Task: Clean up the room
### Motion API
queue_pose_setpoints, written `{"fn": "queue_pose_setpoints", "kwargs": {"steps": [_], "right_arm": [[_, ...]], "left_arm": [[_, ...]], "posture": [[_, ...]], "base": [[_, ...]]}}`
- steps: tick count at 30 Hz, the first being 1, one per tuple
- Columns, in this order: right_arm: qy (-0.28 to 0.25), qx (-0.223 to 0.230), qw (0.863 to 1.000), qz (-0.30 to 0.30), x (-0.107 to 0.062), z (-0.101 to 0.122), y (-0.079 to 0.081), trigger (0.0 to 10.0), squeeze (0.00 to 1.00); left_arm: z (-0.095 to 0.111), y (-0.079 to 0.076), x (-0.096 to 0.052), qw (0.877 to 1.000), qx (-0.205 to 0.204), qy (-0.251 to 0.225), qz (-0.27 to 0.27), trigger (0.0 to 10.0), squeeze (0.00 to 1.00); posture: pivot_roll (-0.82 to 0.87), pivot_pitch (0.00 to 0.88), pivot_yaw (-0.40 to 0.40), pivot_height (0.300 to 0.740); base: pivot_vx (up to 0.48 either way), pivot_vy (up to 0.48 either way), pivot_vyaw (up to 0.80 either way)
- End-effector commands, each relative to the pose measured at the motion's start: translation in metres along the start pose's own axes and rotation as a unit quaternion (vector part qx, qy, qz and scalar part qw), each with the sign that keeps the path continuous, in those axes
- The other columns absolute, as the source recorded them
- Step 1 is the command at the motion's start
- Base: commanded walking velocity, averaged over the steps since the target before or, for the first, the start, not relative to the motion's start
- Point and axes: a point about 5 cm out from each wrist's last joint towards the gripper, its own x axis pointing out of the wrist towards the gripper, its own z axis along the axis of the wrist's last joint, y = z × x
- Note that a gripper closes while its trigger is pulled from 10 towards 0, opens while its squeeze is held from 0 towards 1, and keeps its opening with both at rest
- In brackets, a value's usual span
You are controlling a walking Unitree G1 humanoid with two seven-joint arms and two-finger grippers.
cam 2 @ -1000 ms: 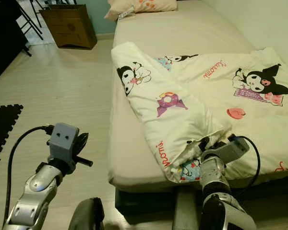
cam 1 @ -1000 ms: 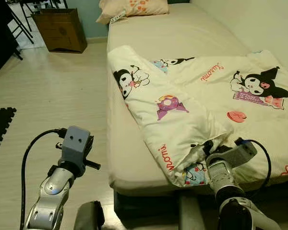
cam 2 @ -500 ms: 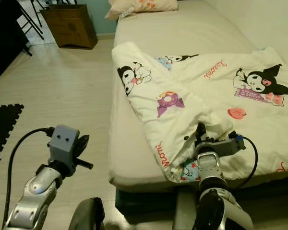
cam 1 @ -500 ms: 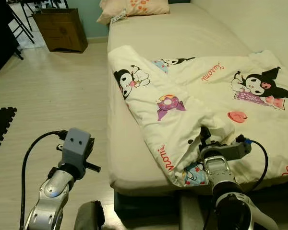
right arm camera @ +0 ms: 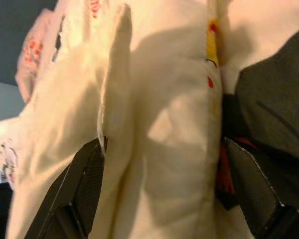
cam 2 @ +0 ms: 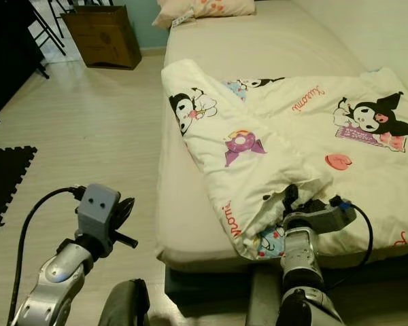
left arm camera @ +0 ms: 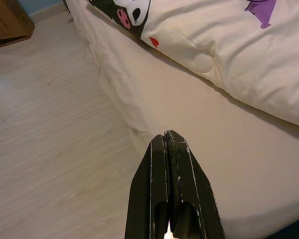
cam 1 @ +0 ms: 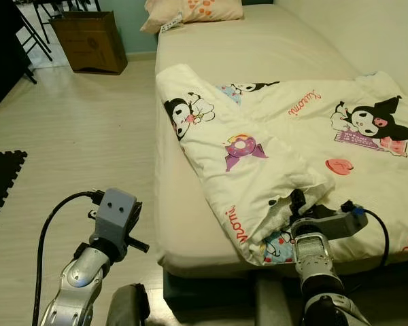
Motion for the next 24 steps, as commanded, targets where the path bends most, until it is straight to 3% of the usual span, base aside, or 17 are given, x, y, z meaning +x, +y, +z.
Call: {"fn": "queue_pose_setpoints", "kwargs": {"steps": [1,3,14,17,18,19,21,24], "right_arm": [[0.014,0.052,0.998,0.012,-0.004,-0.004,-0.003,10.0,0.0],[0.028,0.102,0.994,0.042,-0.004,-0.004,0.002,10.0,0.0],[0.071,0.176,0.977,0.093,-0.01,-0.004,0.007,10.0,0.0],[0.082,0.174,0.975,0.108,-0.011,-0.005,0.01,10.0,0.0],[0.107,0.125,0.98,0.111,-0.011,-0.012,0.013,10.0,0.0],[0.107,0.125,0.98,0.111,-0.011,-0.012,0.013,10.0,0.0],[0.146,0.066,0.98,0.116,-0.012,-0.023,0.017,10.0,0.0],[0.156,0.056,0.978,0.124,-0.011,-0.026,0.021,10.0,0.0]], "left_arm": [[-0.003,-0.003,-0.003,1.0,-0.004,0.008,-0.009,10.0,0.0],[-0.002,-0.004,-0.003,1.0,-0.007,0.006,-0.014,10.0,0.0],[-0.002,-0.009,-0.005,0.999,-0.01,0.006,-0.031,10.0,0.0],[-0.002,-0.009,-0.005,0.999,-0.009,0.006,-0.032,10.0,0.0],[-0.002,-0.008,-0.004,1.0,-0.007,0.008,-0.029,10.0,0.0],[-0.002,-0.008,-0.004,1.0,-0.007,0.008,-0.029,10.0,0.0],[-0.003,-0.006,-0.003,1.0,-0.005,0.009,-0.025,10.0,0.0],[-0.003,-0.006,-0.003,1.0,-0.004,0.009,-0.025,10.0,0.0]], "posture": [[0.0,0.208,0.075,0.531],[0.0,0.208,0.075,0.531],[0.0,0.213,0.076,0.531],[0.0,0.213,0.076,0.531],[0.0,0.213,0.076,0.531],[0.0,0.213,0.076,0.531],[0.0,0.216,0.079,0.531],[0.0,0.216,0.079,0.531]], "base": [[0.0,0.0,0.0],[0.0,0.0,0.0],[0.0,0.0,0.0],[0.0,0.0,0.0],[0.0,0.0,0.0],[0.0,0.0,0.0],[0.0,0.0,0.0],[0.0,0.0,0.0]]}}
